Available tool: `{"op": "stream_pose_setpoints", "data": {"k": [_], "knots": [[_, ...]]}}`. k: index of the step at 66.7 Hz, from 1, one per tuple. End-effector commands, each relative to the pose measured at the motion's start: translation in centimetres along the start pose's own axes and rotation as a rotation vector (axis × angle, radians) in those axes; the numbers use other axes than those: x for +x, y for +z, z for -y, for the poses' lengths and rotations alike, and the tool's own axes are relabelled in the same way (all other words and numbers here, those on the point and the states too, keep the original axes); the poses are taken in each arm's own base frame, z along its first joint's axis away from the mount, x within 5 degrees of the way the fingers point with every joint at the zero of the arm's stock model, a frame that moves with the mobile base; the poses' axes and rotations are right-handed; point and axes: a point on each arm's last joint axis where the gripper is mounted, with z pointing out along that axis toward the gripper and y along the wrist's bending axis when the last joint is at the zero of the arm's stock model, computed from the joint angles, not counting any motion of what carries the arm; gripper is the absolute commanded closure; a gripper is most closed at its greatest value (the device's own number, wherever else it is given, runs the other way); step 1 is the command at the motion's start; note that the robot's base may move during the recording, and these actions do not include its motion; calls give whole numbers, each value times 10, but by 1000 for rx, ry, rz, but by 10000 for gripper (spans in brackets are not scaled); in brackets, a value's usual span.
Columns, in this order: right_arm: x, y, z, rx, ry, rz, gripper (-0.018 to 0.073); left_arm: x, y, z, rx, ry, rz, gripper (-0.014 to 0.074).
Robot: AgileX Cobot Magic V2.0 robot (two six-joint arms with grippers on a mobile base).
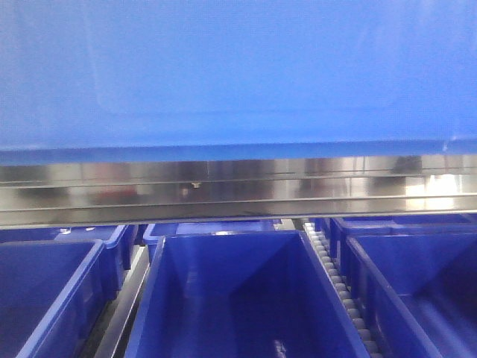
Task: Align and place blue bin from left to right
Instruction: 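Pull the held blue bin back toward the robot with both grippers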
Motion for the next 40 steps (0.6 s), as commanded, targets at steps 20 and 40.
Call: {"op": "stream_pose_setpoints", "data": {"k": [20,40], "knots": [[-10,-10,0,-41,-14,100,637,-8,-12,0,49,-4,84,707],[-10,-10,0,-41,-14,100,637,-8,-12,0,49,-4,84,707]]}}
